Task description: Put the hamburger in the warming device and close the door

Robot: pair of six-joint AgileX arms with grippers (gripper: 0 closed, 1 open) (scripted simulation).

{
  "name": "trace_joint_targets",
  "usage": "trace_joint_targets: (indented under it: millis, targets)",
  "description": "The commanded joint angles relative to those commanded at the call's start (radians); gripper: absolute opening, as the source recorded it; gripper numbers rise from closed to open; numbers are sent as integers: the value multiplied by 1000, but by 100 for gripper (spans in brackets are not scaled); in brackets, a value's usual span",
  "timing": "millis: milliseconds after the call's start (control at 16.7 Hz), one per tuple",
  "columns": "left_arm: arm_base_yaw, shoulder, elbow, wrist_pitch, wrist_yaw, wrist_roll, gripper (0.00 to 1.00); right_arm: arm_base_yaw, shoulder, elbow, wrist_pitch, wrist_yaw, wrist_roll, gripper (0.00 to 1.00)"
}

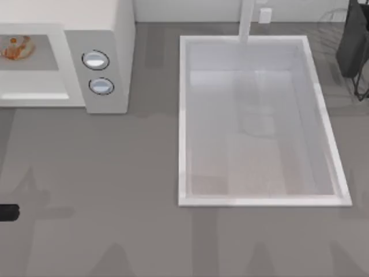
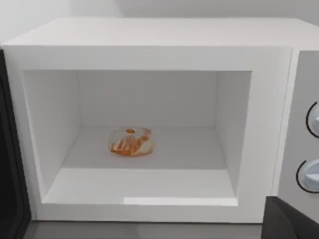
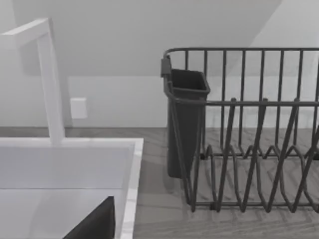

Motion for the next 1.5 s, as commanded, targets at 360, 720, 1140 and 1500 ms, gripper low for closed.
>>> trace_joint_targets:
  millis: [360,720,1140,1500]
  targets:
    - [-60,54,0,58,-60,1,0,0,0,0,0,0,0,100]
    - [-197,180,-4,187,-197,3,0,0,0,0,0,0,0,100]
    - [-166,215,12,208,-167,3,0,0,0,0,0,0,0,100]
    - [35,343,91,263,35,4,0,0,0,0,0,0,0,100]
